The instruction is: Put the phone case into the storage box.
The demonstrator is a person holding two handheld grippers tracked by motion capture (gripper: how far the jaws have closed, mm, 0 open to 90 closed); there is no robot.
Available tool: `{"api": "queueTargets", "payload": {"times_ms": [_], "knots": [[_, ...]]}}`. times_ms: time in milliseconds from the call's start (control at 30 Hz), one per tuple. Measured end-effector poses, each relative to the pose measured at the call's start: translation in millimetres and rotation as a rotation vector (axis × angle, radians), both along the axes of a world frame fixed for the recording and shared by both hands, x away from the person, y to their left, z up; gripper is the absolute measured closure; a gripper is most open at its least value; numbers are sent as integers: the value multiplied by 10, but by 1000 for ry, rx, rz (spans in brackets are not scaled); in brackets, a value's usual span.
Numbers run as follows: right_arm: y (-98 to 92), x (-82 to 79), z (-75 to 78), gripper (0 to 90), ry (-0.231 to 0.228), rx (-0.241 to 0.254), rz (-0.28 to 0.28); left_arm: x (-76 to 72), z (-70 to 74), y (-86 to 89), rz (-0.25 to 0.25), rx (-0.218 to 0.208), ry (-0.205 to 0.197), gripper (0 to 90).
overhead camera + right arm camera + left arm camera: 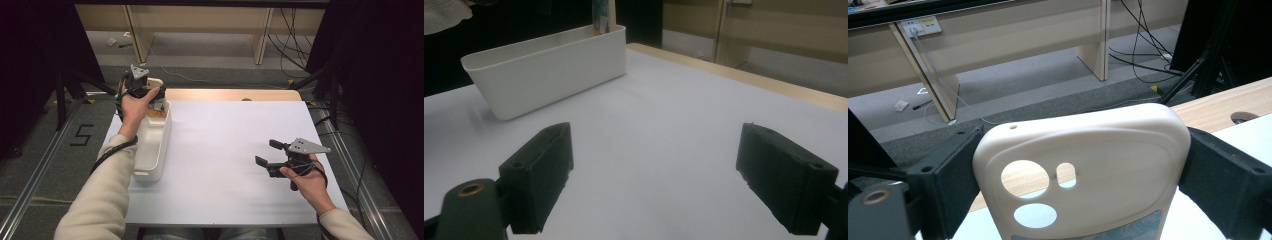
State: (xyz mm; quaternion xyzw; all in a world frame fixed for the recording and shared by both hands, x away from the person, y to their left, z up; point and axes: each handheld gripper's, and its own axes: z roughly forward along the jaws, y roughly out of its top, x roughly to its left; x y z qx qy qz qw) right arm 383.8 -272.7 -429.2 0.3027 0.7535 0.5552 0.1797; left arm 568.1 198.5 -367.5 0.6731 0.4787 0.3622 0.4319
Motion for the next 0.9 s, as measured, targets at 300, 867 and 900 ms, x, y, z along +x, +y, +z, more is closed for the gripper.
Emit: {"api": "queueTargets", "payload": {"times_ms": [300, 867, 900], "knots": [[0, -1, 0, 161, 5, -2, 1, 25, -38, 1, 3, 0, 10, 93], [0, 0, -2, 161, 6, 0, 1, 53, -62, -5, 4, 4, 18, 93], [1, 0, -3, 161, 8, 0, 0, 53, -64, -7, 4, 3, 19, 93]]}}
